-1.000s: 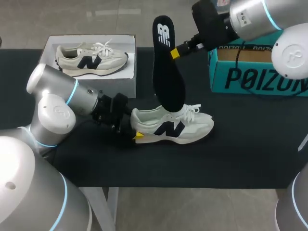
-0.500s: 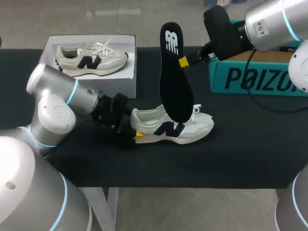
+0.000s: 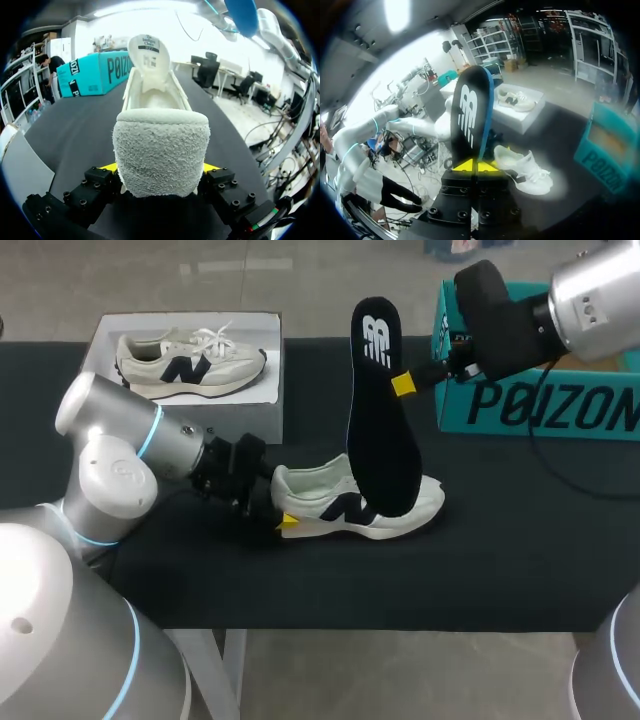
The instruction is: Take the shoe out of the shoebox, open the shoe tongue, remove and reinsert the insole, then place the shoe into the shoebox
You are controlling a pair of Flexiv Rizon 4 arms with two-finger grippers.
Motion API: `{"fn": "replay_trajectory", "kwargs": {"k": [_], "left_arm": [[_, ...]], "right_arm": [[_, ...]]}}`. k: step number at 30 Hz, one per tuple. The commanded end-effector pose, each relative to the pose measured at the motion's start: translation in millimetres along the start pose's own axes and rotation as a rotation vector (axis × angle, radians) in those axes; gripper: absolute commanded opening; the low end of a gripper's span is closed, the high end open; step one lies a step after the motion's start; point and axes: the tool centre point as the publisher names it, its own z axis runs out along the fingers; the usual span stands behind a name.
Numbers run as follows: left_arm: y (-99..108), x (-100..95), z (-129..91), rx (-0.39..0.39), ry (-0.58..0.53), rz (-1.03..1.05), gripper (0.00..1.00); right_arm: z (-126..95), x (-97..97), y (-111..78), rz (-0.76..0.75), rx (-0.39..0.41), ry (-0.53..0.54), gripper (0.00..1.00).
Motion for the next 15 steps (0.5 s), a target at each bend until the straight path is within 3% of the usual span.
{"fn": "replay_trajectory", "kwargs": {"k": [1, 15], "left_arm": [[1, -0.5, 3, -0.002, 0.000, 0.000, 0.00], [1, -0.5, 3, -0.002, 0.000, 0.000, 0.00]], "right_arm": [[-33, 10.0, -20.4, -0.009, -0.019, 0.005, 0.00], [-44, 24.7, -42.6, -0.020, 0.002, 0.037, 0.00]]}}
